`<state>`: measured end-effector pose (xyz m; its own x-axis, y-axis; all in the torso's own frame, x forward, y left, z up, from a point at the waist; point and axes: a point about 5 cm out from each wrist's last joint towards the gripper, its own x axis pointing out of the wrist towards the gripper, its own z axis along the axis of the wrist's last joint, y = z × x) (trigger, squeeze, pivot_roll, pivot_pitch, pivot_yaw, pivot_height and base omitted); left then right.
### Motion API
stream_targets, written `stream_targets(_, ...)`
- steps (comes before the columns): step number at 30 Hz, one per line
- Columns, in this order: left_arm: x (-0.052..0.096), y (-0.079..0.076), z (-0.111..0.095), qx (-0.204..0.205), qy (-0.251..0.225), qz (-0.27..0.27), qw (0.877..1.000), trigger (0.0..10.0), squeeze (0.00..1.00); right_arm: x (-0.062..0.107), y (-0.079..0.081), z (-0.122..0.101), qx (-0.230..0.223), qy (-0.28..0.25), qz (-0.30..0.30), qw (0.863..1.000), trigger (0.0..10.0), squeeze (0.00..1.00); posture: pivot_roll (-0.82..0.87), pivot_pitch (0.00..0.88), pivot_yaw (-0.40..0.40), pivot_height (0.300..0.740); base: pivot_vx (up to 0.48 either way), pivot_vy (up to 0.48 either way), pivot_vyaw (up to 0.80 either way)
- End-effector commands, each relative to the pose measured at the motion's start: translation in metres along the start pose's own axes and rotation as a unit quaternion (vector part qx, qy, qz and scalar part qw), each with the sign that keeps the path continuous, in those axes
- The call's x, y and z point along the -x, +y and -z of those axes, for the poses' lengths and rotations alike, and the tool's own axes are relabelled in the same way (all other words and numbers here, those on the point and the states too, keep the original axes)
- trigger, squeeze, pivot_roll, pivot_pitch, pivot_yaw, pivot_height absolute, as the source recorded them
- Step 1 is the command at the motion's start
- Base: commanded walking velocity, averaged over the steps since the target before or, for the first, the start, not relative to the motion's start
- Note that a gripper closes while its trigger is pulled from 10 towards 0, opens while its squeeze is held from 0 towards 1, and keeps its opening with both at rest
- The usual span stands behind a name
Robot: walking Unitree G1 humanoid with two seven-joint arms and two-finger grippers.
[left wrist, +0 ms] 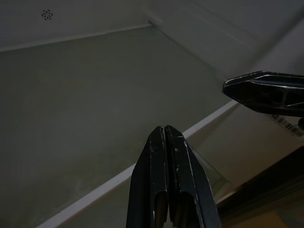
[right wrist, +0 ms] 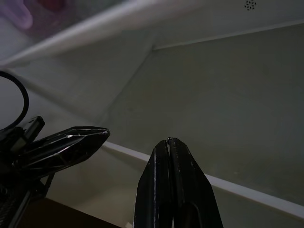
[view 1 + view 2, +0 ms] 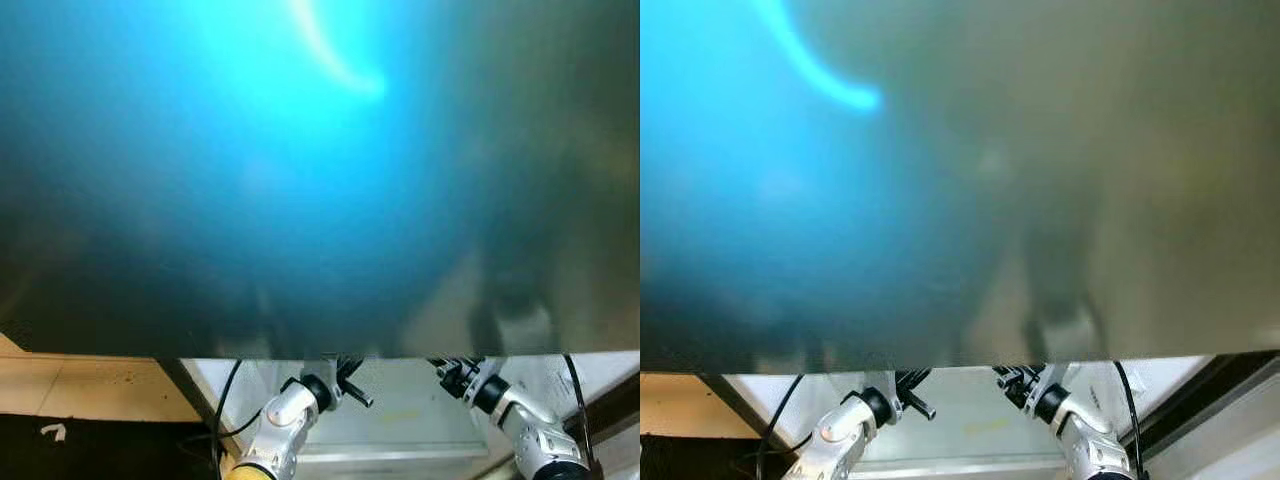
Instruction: Restocking fridge
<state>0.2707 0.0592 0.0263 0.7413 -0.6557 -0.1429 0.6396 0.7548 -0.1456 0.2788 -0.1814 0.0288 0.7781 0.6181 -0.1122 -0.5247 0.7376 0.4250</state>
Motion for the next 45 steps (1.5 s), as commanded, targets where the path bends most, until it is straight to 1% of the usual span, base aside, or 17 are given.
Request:
stream_targets(1,0.004,0.004,0.004,-0.004,0.01,-0.002,1.0,10.0,0.0,0.004,-0.002,0.007,-0.003,0.012,0.009,1.0,10.0,0.0,-0.05,0.038,-0.023,0.686,0.0,0.0,0.0)
stream_targets(3,0.004,0.003,0.005,-0.004,0.013,0.004,1.0,10.0,0.0,0.005,-0.003,0.01,-0.005,0.022,0.019,1.0,10.0,0.0,-0.05,0.038,-0.023,0.686,0.0,0.0,0.0)
stream_targets(5,0.004,0.001,0.006,-0.007,0.019,0.022,1.0,10.0,0.0,0.008,-0.004,0.017,-0.009,0.039,0.027,0.999,10.0,0.0,-0.05,0.038,-0.023,0.686,0.0,0.0,0.0)
stream_targets(9,0.003,-0.003,0.007,-0.004,0.024,0.042,0.999,10.0,0.0,0.016,-0.008,0.027,-0.026,0.052,0.042,0.997,10.0,0.0,-0.05,0.038,-0.023,0.686,0.0,0.0,0.0)
stream_targets(19,0.005,-0.004,0.014,0.0,0.046,0.06,0.997,10.0,0.0,0.029,-0.012,0.04,-0.055,0.059,0.058,0.995,10.0,0.0,-0.05,0.038,-0.023,0.686,0.0,0.0,0.0)
stream_targets(22,0.007,-0.004,0.017,-0.014,0.059,0.073,0.995,10.0,0.0,0.035,-0.014,0.052,-0.051,0.093,0.08,0.991,10.0,0.0,-0.05,0.036,-0.023,0.7,0.0,0.0,0.0)
stream_targets(24,0.008,-0.001,0.018,-0.012,0.065,0.073,0.995,10.0,0.0,0.039,-0.014,0.058,-0.056,0.108,0.095,0.988,10.0,0.0,-0.05,0.035,-0.023,0.71,0.0,0.0,0.0)
stream_targets(28,0.012,0.008,0.025,0.003,0.085,0.051,0.995,10.0,0.0,0.049,-0.015,0.074,-0.047,0.154,0.129,0.978,10.0,0.0,-0.05,0.029,-0.021,0.729,0.0,0.0,0.0)
stream_targets(31,0.02,0.015,0.035,0.015,0.112,0.029,0.993,10.0,0.0,0.055,-0.017,0.082,-0.053,0.172,0.162,0.97,10.0,0.0,-0.05,0.019,-0.022,0.74,0.0,0.0,0.0)
stream_targets(33,0.022,0.017,0.038,0.019,0.119,0.024,0.992,10.0,0.0,0.056,-0.017,0.084,-0.054,0.175,0.168,0.969,10.0,0.0,-0.05,0.02,-0.023,0.74,0.0,0.0,0.0)
stream_targets(37,0.036,0.024,0.054,0.044,0.159,-0.008,0.986,10.0,0.0,0.064,-0.018,0.092,-0.053,0.198,0.199,0.958,10.0,0.0,-0.05,0.017,-0.021,0.74,0.0,0.0,0.0)
stream_targets(38,0.036,0.024,0.054,0.044,0.159,-0.008,0.986,10.0,0.0,0.064,-0.018,0.092,-0.053,0.198,0.199,0.958,10.0,0.0,-0.05,0.017,-0.021,0.74,0.0,0.0,0.0)
stream_targets(39,0.043,0.027,0.062,0.054,0.177,-0.023,0.982,10.0,0.0,0.067,-0.019,0.096,-0.054,0.21,0.215,0.952,10.0,0.0,-0.05,0.017,-0.021,0.74,0.0,0.0,0.0)
stream_targets(40,0.046,0.028,0.065,0.062,0.186,-0.032,0.98,10.0,0.0,0.07,-0.019,0.098,-0.052,0.216,0.223,0.949,10.0,0.0,-0.05,0.014,-0.024,0.74,0.0,0.0,0.0)
stream_targets(41,0.046,0.028,0.065,0.062,0.186,-0.032,0.98,10.0,0.0,0.07,-0.019,0.098,-0.052,0.216,0.223,0.949,10.0,0.0,-0.05,0.014,-0.024,0.74,0.0,0.0,0.0)
stream_targets(44,0.054,0.03,0.075,0.089,0.208,-0.052,0.973,10.0,0.0,0.074,-0.018,0.105,-0.048,0.232,0.24,0.941,10.0,0.0,-0.05,0.013,-0.025,0.74,0.0,0.0,0.0)
stream_targets(45,0.054,0.03,0.075,0.089,0.208,-0.052,0.973,10.0,0.0,0.074,-0.018,0.105,-0.048,0.232,0.24,0.941,10.0,0.0,-0.05,0.013,-0.025,0.74,0.0,0.0,0.0)
